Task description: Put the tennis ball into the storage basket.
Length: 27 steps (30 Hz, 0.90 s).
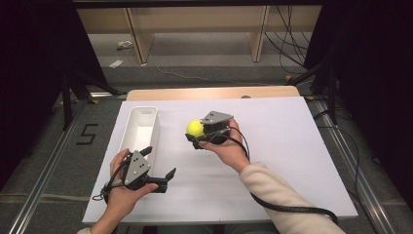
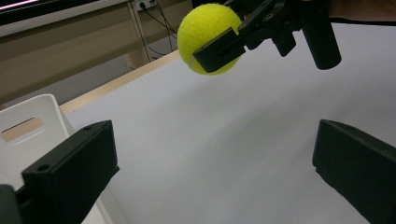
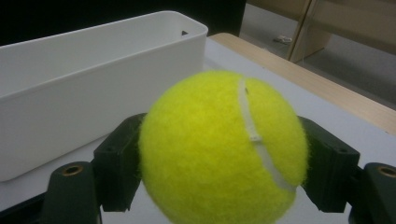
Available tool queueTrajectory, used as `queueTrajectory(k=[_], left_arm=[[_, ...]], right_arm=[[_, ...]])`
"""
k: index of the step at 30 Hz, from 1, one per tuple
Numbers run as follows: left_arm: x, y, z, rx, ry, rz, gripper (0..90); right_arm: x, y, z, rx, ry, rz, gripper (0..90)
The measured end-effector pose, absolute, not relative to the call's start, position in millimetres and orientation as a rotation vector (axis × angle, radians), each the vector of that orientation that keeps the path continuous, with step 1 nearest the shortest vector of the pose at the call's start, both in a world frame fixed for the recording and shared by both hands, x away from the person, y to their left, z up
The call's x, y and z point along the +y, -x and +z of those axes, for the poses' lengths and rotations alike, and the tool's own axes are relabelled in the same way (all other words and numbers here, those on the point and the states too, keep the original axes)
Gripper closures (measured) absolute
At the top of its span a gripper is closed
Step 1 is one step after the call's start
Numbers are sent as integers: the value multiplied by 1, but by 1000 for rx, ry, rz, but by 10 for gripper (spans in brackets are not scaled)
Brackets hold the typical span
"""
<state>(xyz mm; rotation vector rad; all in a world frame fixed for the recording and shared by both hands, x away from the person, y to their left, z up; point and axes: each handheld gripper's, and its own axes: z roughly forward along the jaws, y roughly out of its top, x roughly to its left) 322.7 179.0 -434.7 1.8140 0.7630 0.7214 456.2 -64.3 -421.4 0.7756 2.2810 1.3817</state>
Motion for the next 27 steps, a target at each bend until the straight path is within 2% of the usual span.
queueTrajectory(k=[27], left_arm=[[179, -322, -434, 762, -1813, 723, 0]], right_arm=[[-54, -450, -419, 2301, -755, 1400, 263]])
